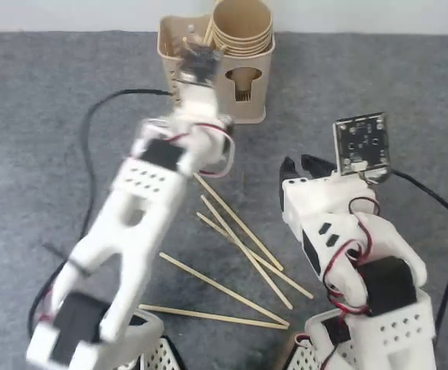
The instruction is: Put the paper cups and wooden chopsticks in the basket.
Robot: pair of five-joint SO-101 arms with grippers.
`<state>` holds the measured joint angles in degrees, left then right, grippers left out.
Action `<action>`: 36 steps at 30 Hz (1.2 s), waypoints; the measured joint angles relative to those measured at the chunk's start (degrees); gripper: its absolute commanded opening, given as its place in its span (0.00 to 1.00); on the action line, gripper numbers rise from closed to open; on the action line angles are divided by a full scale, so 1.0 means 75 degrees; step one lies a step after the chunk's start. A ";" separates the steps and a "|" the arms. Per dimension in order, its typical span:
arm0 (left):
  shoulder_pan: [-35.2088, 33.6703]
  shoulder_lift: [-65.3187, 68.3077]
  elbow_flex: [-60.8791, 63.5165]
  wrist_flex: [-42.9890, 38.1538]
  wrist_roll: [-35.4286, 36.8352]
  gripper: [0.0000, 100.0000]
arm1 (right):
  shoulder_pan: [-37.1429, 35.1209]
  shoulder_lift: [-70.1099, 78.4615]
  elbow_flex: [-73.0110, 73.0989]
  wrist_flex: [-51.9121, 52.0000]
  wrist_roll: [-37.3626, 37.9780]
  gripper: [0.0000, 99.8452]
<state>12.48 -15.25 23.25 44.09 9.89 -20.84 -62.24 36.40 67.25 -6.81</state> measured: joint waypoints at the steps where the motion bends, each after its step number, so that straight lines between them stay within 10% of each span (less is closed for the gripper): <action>1: -0.0129 -0.0305 0.0000 0.0000 -0.0117 0.01 | 0.0000 0.0000 0.0117 0.0000 0.0000 0.09; 13: -0.1500 -0.0410 -0.2262 -0.0516 -0.0434 0.01 | -0.0574 0.0000 0.2462 -0.1102 0.0000 0.09; 36: -0.1500 0.8873 -1.3597 0.3177 -0.0457 0.09 | -0.0797 0.0000 0.3540 -0.1875 0.0000 0.09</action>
<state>1.23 51.30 -78.73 67.91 6.46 -26.81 -62.24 62.95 53.19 -6.81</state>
